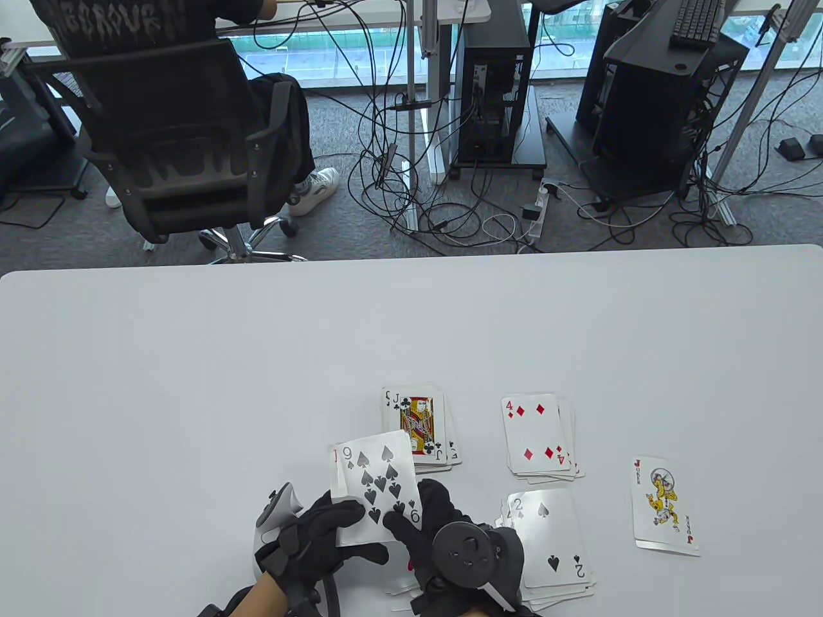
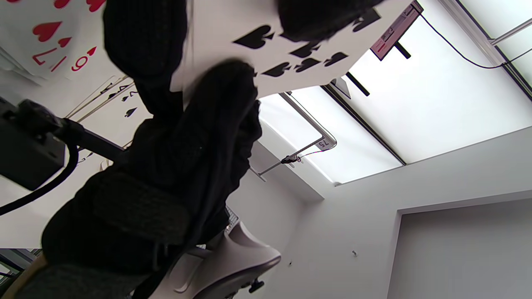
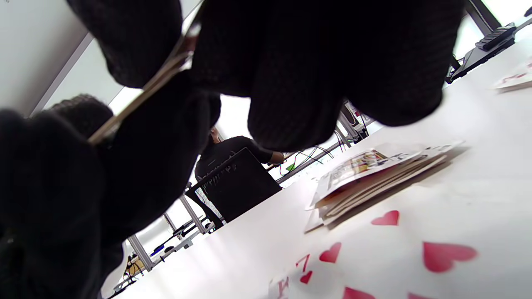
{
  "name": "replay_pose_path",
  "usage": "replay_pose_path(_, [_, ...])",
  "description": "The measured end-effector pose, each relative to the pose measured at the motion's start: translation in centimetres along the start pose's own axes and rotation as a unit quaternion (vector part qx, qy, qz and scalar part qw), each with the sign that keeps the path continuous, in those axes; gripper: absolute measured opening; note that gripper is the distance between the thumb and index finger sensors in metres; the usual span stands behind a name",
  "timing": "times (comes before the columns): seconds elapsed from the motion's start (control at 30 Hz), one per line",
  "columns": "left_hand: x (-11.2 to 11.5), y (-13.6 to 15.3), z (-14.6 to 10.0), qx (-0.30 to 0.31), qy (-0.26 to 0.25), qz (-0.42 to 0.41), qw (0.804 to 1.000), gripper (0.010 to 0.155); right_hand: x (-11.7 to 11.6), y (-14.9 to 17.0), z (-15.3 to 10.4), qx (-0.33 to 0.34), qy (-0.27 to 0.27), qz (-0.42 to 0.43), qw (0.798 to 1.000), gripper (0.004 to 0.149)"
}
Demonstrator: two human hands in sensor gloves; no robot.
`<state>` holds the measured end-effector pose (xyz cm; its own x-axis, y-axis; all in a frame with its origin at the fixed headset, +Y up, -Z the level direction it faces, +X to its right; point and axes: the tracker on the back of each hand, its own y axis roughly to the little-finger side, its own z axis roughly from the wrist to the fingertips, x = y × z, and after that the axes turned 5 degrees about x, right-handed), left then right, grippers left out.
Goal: Playing card suit sorting
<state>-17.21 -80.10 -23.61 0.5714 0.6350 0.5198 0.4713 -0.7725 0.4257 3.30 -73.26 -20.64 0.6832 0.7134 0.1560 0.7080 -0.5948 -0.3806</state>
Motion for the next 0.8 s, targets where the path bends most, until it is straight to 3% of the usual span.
replay_pose_path(0.17, [-0.1, 0.0, 0.1, 0.001, 0.002, 0.004, 1.000, 0.049, 0.3, 0.7, 0.1, -0.016, 0.013, 0.041, 0.999, 0.041])
replay_pose_path(0.53, [-0.5, -0.1, 0.0, 0.000, -0.006, 0.015, 1.000, 0.047, 0.4, 1.8, 0.3, -0.036, 0.011, 0.073, 0.997, 0.042])
replay_pose_path(0.8, [-0.7, -0.3, -0.1, 0.009, -0.010, 0.018, 1.000, 0.046, 2.7, 2.8, 0.8, -0.036, 0.064, 0.044, 0.996, 0.042])
